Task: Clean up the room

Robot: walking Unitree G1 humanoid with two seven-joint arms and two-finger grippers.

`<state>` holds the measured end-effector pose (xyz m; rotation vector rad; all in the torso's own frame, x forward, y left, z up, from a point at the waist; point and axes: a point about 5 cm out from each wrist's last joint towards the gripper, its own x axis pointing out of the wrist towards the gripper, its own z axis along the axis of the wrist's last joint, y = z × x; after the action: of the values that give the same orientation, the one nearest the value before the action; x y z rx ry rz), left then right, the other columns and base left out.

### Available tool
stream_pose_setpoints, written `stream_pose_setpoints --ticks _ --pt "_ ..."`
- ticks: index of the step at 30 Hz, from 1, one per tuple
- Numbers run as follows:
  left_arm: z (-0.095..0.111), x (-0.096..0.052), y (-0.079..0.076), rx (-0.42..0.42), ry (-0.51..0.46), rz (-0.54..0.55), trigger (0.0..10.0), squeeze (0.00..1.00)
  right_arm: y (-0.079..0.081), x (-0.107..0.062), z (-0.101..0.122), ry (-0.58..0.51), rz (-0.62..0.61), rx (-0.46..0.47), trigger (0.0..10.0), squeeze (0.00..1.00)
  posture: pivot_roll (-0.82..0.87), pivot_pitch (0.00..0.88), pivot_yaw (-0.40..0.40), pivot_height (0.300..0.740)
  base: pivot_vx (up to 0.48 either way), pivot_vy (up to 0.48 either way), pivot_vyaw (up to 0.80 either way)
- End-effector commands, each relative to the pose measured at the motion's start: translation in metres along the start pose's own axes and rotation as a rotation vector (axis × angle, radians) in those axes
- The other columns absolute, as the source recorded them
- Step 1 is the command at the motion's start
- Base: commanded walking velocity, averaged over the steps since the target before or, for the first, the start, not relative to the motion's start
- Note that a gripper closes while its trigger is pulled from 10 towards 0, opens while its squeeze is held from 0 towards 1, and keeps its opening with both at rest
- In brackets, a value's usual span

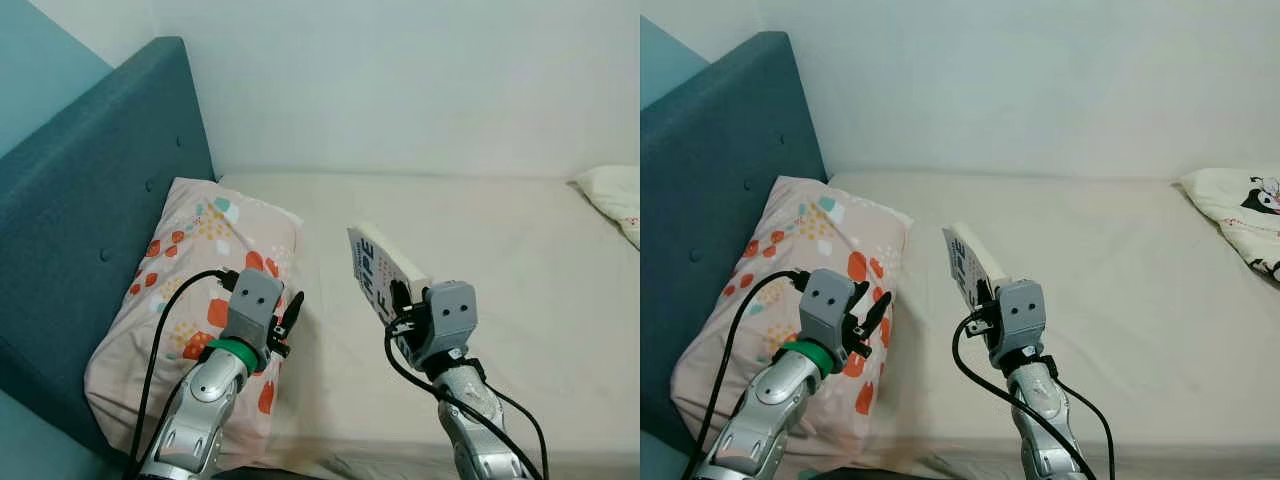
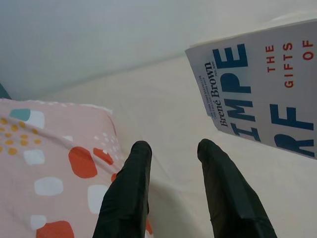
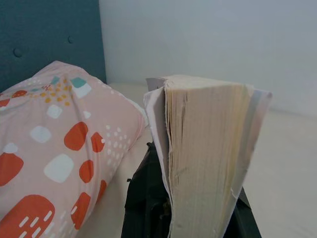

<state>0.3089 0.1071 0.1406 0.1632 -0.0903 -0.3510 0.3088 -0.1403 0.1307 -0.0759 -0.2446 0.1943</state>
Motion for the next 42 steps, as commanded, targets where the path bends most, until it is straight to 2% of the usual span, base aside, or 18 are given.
stream_pose_setpoints --ticks 1,19,21,25,26,28,29,31,32,33,34,35,37,38,39,40,41,42 --pt "-0.007 -0.002 0.000 -0.007 0.022 0.006 10.0 0.00 -0.002 0.002 0.005 -0.036 -0.007 -0.005 10.0 0.00 -0.13 0.058 0.065 0.675 0.000 0.000 0.00" --pt "-0.005 0.000 0.000 -0.006 0.015 0.003 10.0 0.00 -0.001 0.006 0.007 -0.048 0.004 0.019 10.0 0.00 -0.13 0.050 0.067 0.601 0.000 0.000 0.00" --pt "-0.004 0.000 0.000 -0.005 0.014 0.003 10.0 0.00 0.000 0.006 0.007 -0.047 0.012 0.064 10.0 0.00 -0.13 0.053 0.068 0.601 0.000 0.000 0.00" --pt "-0.004 0.000 -0.001 -0.007 0.015 0.003 10.0 0.00 0.006 0.009 0.008 -0.036 0.068 0.230 10.0 0.00 -0.12 0.061 0.072 0.601 0.000 0.000 0.00" --pt "-0.004 0.000 -0.001 -0.007 0.015 0.003 10.0 0.00 0.006 0.009 0.008 -0.036 0.068 0.230 10.0 0.00 -0.12 0.061 0.072 0.601 0.000 0.000 0.00" --pt "-0.004 -0.001 -0.001 -0.008 0.017 0.004 10.0 0.00 0.013 0.011 0.011 -0.041 0.117 0.385 10.0 0.00 -0.11 0.066 0.074 0.601 0.000 0.000 0.00" --pt "-0.004 -0.001 -0.001 -0.008 0.017 0.004 10.0 0.00 0.013 0.011 0.011 -0.041 0.117 0.385 10.0 0.00 -0.11 0.066 0.074 0.601 0.000 0.000 0.00" --pt "-0.003 -0.001 0.000 -0.009 0.016 0.005 10.0 0.00 0.017 0.014 0.015 -0.052 0.156 0.539 10.0 0.00 -0.11 0.081 0.075 0.601 0.000 0.000 0.00" --pt "-0.003 -0.001 0.000 -0.009 0.016 0.005 10.0 0.00 0.017 0.014 0.015 -0.052 0.156 0.539 10.0 0.00 -0.11 0.081 0.075 0.601 0.000 0.000 0.00" --pt "-0.003 -0.002 -0.001 -0.010 0.016 0.004 10.0 0.00 0.018 0.017 0.015 -0.050 0.179 0.644 10.0 0.00 -0.10 0.086 0.076 0.601 0.000 0.000 0.00" --pt "-0.003 -0.002 -0.001 -0.010 0.016 0.004 10.0 0.00 0.018 0.017 0.015 -0.050 0.179 0.644 10.0 0.00 -0.10 0.086 0.076 0.601 0.000 0.000 0.00" --pt "-0.002 -0.002 -0.002 -0.011 0.014 0.002 10.0 0.00 0.020 0.021 0.012 -0.032 0.212 0.728 10.0 0.00 -0.09 0.104 0.079 0.601 0.000 0.000 0.00" --pt "-0.002 -0.002 -0.002 -0.011 0.014 0.002 10.0 0.00 0.020 0.021 0.012 -0.032 0.212 0.728 10.0 0.00 -0.09 0.104 0.079 0.601 0.000 0.000 0.00" --pt "0.000 -0.003 -0.002 -0.013 0.012 0.000 10.0 0.00 0.020 0.023 0.005 0.006 0.243 0.787 10.0 0.00 -0.08 0.113 0.081 0.601 0.000 0.000 0.00" --pt "0.000 -0.003 -0.002 -0.013 0.012 0.000 10.0 0.00 0.020 0.023 0.005 0.006 0.243 0.787 10.0 0.00 -0.08 0.113 0.081 0.601 0.000 0.000 0.00" --pt "0.003 -0.005 -0.003 -0.014 0.007 -0.002 10.0 0.00 0.020 0.025 -0.004 0.056 0.280 0.776 10.0 0.00 -0.08 0.129 0.085 0.601 0.000 0.000 0.00" --pt "0.010 -0.008 0.000 -0.017 -0.007 0.001 10.0 0.00 0.015 0.023 -0.022 0.208 0.378 0.711 10.0 0.00 -0.07 0.162 0.087 0.601 0.000 0.000 0.00" --pt "0.010 -0.008 0.000 -0.017 -0.007 0.001 10.0 0.00 0.015 0.023 -0.022 0.208 0.378 0.711 10.0 0.00 -0.07 0.162 0.087 0.601 0.000 0.000 0.00"
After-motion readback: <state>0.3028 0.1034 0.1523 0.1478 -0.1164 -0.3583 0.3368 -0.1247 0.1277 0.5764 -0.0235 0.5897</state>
